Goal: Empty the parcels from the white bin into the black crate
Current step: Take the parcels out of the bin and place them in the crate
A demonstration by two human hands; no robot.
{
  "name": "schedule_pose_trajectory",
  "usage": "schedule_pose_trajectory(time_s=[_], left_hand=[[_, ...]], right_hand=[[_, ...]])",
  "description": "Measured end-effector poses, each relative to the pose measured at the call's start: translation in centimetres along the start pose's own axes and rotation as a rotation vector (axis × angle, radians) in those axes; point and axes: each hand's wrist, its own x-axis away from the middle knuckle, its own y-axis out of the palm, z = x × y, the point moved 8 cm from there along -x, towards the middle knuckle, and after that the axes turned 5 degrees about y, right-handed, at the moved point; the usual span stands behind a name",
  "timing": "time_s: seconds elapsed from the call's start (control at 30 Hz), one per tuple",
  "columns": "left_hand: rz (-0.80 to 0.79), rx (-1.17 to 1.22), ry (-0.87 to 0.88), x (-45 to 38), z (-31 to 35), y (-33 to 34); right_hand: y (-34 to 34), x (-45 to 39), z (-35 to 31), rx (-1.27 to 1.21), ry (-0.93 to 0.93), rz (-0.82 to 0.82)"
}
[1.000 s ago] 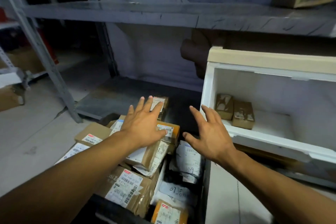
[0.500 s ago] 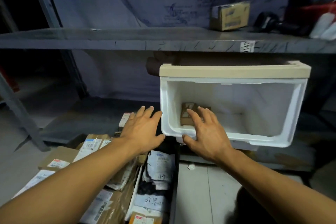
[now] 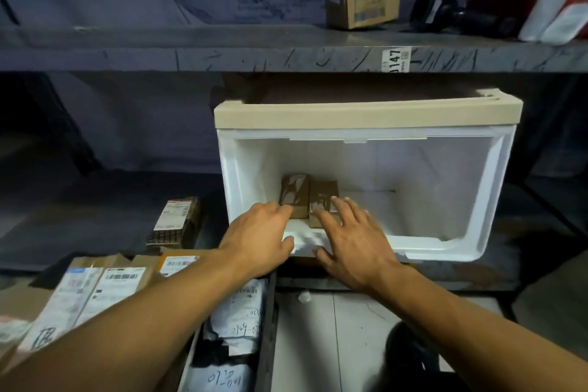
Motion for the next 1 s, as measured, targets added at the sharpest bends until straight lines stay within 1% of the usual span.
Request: schedule_pose_trajectory(time_s=[0.1, 0.27, 0.4, 0.53, 0.6, 0.67, 0.73, 0.83, 0.9, 1.0], left_hand=[[-0.016, 0.045, -0.017, -2.8, -0.8, 1.8], [-0.045, 0.084, -0.051, -8.1, -2.2, 4.6], [-0.134, 0.083, -0.068, -12.6, -3.0, 7.7], [-0.23, 0.081, -0.138, -16.2, -4.7, 11.3], [-0.251, 0.079, -0.142, -17.5, -5.3, 12.8], [-0.199, 0.105, -0.101, -18.7, -5.6, 13.8], [-0.17, 0.142, -0.096, -19.4, -5.9, 14.7], [-0.215, 0.097, -0.13, -19.6, -6.1, 15.7], [-0.26, 0.059, -0.133, -19.2, -5.9, 15.6], [-0.276, 0.087, -0.147, -18.8, -6.1, 15.1]], right_hand=[[0.6, -3.1, 1.7, -0.042, 0.055, -0.001], [3.1, -8.7, 5.1, -0.16, 0.189, -0.098], [5.5, -12.9, 6.7, -0.218, 0.242, -0.178], [8.4, -16.8, 7.0, -0.3, 0.306, -0.242], [9.7, -18.5, 6.8, -0.323, 0.289, -0.238], [10.9, -19.9, 6.6, -0.37, 0.285, -0.232], [12.7, -21.0, 6.4, -0.364, 0.28, -0.266], [15.0, -22.0, 6.7, -0.296, 0.322, -0.295], [15.7, -22.6, 7.2, -0.287, 0.345, -0.269], [15.4, -22.4, 9.0, -0.349, 0.451, -0.21]])
